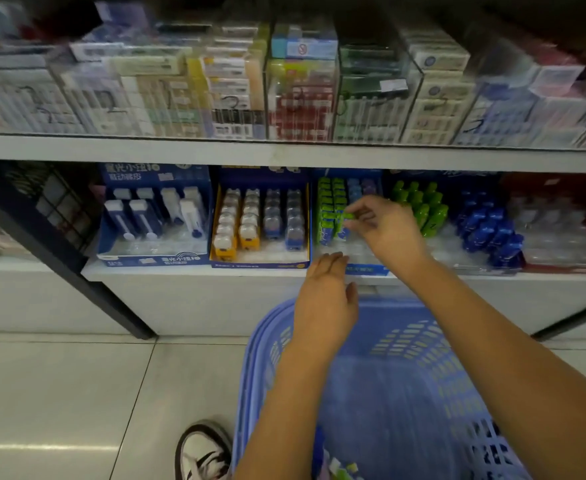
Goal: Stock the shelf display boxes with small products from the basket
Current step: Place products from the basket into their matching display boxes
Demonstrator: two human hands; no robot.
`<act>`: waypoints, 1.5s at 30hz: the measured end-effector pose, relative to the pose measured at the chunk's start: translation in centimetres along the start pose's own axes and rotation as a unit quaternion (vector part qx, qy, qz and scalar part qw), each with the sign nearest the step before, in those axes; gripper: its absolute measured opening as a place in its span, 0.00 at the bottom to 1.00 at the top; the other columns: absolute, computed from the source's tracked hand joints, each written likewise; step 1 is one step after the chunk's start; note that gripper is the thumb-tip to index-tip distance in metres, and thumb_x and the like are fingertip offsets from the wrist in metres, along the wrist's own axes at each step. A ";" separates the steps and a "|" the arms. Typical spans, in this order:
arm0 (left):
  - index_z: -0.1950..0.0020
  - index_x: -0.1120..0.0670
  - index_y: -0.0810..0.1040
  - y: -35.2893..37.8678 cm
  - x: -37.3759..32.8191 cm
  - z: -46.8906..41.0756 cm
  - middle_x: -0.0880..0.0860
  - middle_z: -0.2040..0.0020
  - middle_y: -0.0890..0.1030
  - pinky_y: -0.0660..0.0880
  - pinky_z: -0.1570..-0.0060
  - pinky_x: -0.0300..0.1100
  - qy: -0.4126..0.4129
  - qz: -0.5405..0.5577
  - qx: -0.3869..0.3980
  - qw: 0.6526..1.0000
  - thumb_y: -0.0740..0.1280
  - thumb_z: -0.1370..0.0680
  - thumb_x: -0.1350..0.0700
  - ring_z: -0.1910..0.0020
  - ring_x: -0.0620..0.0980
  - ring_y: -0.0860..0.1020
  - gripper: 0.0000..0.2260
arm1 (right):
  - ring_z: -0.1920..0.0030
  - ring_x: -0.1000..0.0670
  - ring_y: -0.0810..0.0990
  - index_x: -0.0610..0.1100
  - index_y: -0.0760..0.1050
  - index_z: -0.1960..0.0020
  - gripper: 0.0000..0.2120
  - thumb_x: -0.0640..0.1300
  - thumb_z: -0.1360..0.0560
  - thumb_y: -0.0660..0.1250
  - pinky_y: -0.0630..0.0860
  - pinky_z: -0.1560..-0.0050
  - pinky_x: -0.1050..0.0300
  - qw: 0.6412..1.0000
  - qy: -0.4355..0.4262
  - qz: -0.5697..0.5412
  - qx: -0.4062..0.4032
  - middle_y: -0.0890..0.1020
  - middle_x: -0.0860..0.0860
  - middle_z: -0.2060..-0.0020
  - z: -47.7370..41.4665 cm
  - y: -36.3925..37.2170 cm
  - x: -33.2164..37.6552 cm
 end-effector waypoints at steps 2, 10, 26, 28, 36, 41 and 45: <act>0.28 0.59 0.66 0.0 0.1 -0.2 0.54 0.29 0.68 0.60 0.32 0.38 0.000 -0.005 -0.004 1.000 0.62 0.21 0.59 0.29 0.52 0.63 0.21 | 0.58 0.52 0.80 0.41 0.81 0.51 0.07 0.38 0.29 0.72 0.74 0.53 0.66 0.999 -0.014 0.020 0.031 0.83 0.48 0.57 -0.5 0.2 0.3; 0.27 0.58 0.65 0.4 0.3 -0.1 0.54 0.28 0.67 0.58 0.31 0.37 0.001 -0.005 -0.004 1.000 0.62 0.20 0.58 0.28 0.51 0.62 0.22 | 0.55 0.44 0.79 0.35 0.81 0.49 0.10 0.37 0.30 0.72 0.67 0.54 0.69 0.991 -0.059 0.108 0.060 0.79 0.39 0.51 -0.2 1.2 0.2; 0.37 0.63 0.76 13.0 7.4 11.4 0.62 0.37 0.77 0.70 0.39 0.46 -0.170 -0.166 0.436 0.868 0.60 0.21 0.61 0.38 0.58 0.75 0.14 | 0.41 0.44 0.78 0.42 0.77 0.41 0.16 0.45 0.27 0.70 0.73 0.43 0.55 0.812 0.170 0.166 0.533 0.80 0.44 0.43 23.0 9.5 -11.8; 0.34 0.65 0.73 14.8 8.9 14.4 0.62 0.34 0.74 0.68 0.37 0.46 -0.169 -0.194 0.498 0.828 0.61 0.20 0.63 0.35 0.58 0.73 0.15 | 0.40 0.43 0.77 0.41 0.75 0.37 0.20 0.45 0.27 0.71 0.73 0.40 0.52 0.775 0.150 0.187 0.585 0.78 0.43 0.40 25.7 12.1 -13.2; 0.39 0.62 0.77 18.4 9.5 17.0 0.61 0.38 0.77 0.71 0.41 0.49 -0.030 -0.285 0.525 0.801 0.70 0.26 0.59 0.38 0.59 0.75 0.16 | 0.56 0.54 0.73 0.36 0.78 0.43 0.16 0.40 0.29 0.73 0.67 0.53 0.63 0.647 0.088 0.198 0.731 0.80 0.41 0.46 31.8 16.2 -18.1; 0.39 0.58 0.78 20.2 10.5 17.5 0.59 0.39 0.78 0.74 0.44 0.48 -0.024 -0.290 0.542 0.788 0.72 0.27 0.53 0.40 0.57 0.77 0.19 | 0.55 0.51 0.72 0.38 0.79 0.43 0.18 0.40 0.32 0.75 0.68 0.53 0.59 0.675 0.061 0.177 0.714 0.81 0.42 0.44 32.3 17.2 -19.1; 0.42 0.60 0.78 21.0 10.9 17.4 0.60 0.40 0.79 0.74 0.45 0.49 -0.050 -0.288 0.542 0.788 0.71 0.26 0.53 0.41 0.58 0.77 0.17 | 0.55 0.51 0.74 0.40 0.80 0.44 0.16 0.38 0.32 0.73 0.73 0.51 0.56 0.684 0.124 0.142 0.705 0.82 0.43 0.46 31.4 16.3 -20.3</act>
Point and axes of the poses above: each hand's wrist, its own z-axis away from the middle knuckle, its own y-axis out of the palm, x = y × z, the point moved 7 cm from there along -z, towards the middle knuckle
